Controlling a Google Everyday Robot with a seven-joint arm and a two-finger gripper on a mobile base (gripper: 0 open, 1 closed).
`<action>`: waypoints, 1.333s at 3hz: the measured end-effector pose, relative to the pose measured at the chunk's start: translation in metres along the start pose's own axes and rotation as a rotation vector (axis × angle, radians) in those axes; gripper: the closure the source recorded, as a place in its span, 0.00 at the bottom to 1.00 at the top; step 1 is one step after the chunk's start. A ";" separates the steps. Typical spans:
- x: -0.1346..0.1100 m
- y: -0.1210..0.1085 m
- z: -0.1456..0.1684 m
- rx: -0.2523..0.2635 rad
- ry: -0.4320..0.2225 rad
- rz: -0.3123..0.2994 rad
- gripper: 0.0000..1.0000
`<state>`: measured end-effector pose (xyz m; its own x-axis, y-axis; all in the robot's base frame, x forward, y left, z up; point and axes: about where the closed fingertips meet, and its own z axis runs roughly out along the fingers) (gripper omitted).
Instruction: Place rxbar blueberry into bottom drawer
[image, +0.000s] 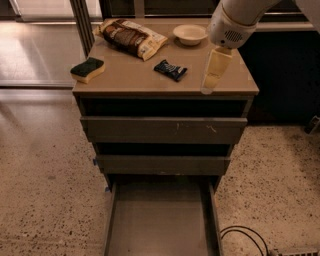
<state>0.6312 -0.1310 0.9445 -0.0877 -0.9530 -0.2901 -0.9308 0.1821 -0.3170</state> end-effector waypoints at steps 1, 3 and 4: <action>-0.014 -0.041 0.044 -0.013 -0.002 0.039 0.00; -0.015 -0.060 0.065 -0.008 -0.013 0.080 0.00; -0.017 -0.082 0.086 0.000 -0.026 0.125 0.00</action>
Offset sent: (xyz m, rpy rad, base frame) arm 0.0417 0.0133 -0.0190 0.0081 0.0246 -0.0257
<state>0.7399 -0.1088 0.8982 -0.1936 -0.9164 -0.3503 -0.9132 0.2989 -0.2772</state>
